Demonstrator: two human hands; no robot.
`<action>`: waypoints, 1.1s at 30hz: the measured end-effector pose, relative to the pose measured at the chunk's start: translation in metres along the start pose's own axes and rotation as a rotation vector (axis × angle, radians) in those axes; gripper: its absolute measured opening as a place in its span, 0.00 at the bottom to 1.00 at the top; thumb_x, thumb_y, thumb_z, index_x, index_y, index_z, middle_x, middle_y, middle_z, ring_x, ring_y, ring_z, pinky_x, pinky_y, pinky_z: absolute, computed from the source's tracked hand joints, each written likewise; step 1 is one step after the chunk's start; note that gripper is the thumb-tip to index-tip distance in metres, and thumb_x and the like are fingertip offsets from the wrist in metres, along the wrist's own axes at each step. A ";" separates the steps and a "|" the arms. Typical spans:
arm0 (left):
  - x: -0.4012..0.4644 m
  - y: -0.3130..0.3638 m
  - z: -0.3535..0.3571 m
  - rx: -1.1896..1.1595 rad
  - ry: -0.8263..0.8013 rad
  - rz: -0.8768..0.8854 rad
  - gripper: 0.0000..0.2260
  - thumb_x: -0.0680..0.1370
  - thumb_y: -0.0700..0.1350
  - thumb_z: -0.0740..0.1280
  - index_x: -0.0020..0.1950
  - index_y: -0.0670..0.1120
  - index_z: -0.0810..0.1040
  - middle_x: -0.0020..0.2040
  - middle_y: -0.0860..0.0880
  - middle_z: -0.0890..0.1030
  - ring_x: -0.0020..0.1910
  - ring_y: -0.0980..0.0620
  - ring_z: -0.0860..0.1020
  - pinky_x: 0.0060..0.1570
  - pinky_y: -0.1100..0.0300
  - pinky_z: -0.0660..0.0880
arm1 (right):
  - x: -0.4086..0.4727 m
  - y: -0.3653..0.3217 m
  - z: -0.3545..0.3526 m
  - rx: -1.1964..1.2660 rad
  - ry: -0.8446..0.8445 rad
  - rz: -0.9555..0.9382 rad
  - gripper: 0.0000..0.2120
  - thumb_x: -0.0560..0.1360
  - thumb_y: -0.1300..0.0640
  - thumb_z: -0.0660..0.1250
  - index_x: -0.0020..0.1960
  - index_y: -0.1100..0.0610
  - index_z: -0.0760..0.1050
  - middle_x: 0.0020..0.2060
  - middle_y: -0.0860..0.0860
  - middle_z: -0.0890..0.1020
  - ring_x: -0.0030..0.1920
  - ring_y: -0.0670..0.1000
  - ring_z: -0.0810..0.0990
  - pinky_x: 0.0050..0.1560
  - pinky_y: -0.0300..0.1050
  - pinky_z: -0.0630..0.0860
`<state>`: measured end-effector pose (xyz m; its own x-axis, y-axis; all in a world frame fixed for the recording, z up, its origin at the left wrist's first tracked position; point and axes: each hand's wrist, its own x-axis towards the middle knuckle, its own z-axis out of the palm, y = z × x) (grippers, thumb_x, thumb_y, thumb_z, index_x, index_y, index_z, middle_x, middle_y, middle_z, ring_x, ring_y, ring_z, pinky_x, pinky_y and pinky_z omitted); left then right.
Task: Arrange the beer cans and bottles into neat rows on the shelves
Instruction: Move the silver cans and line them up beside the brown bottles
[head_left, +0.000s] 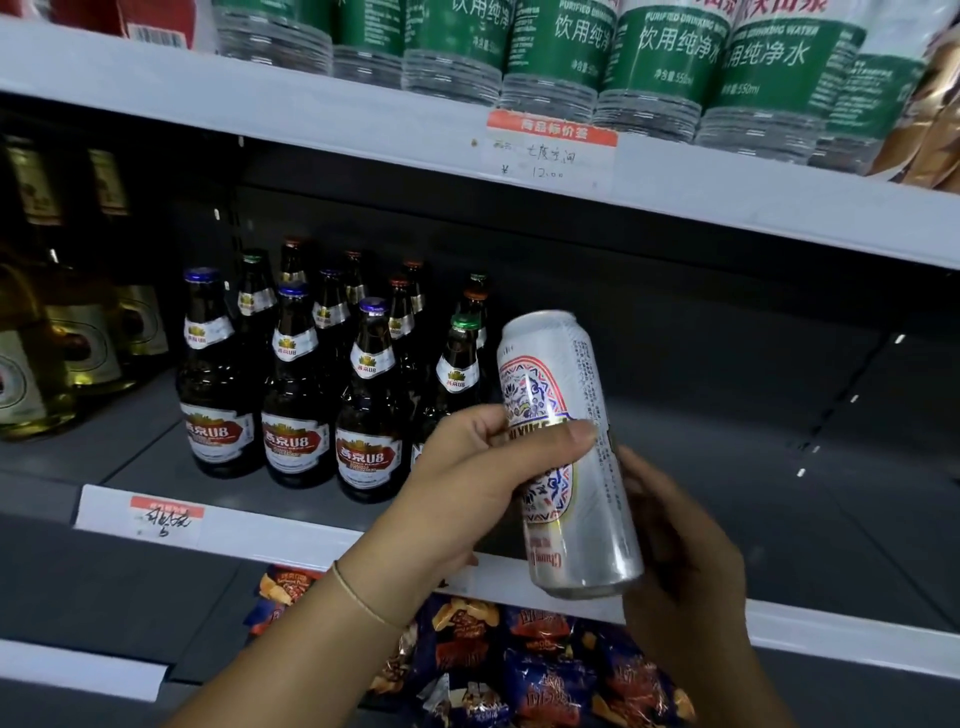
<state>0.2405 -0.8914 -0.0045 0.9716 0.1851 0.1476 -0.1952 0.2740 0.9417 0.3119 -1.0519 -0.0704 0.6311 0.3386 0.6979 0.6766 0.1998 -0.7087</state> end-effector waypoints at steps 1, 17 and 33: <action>0.000 0.001 0.003 0.016 0.029 0.025 0.14 0.69 0.41 0.75 0.52 0.38 0.82 0.46 0.42 0.85 0.43 0.47 0.84 0.41 0.59 0.79 | -0.002 0.001 0.000 0.142 0.017 0.125 0.19 0.72 0.59 0.67 0.61 0.48 0.80 0.56 0.50 0.84 0.56 0.54 0.83 0.53 0.54 0.81; 0.027 -0.055 0.008 0.898 0.353 0.267 0.31 0.62 0.63 0.78 0.58 0.55 0.69 0.53 0.60 0.70 0.50 0.68 0.71 0.43 0.76 0.70 | 0.009 0.032 0.012 -0.309 -0.103 0.451 0.25 0.64 0.67 0.79 0.49 0.45 0.73 0.49 0.45 0.82 0.46 0.35 0.80 0.41 0.26 0.75; 0.038 -0.092 -0.038 0.753 0.002 0.211 0.26 0.77 0.48 0.70 0.74 0.53 0.65 0.61 0.58 0.79 0.61 0.64 0.76 0.61 0.62 0.74 | -0.001 0.078 0.017 -0.276 -0.114 0.529 0.22 0.65 0.57 0.80 0.54 0.43 0.76 0.51 0.46 0.82 0.48 0.41 0.82 0.47 0.38 0.80</action>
<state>0.2899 -0.8734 -0.0973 0.9237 0.1639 0.3464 -0.2317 -0.4812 0.8455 0.3576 -1.0214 -0.1284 0.8742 0.4266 0.2319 0.3654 -0.2632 -0.8929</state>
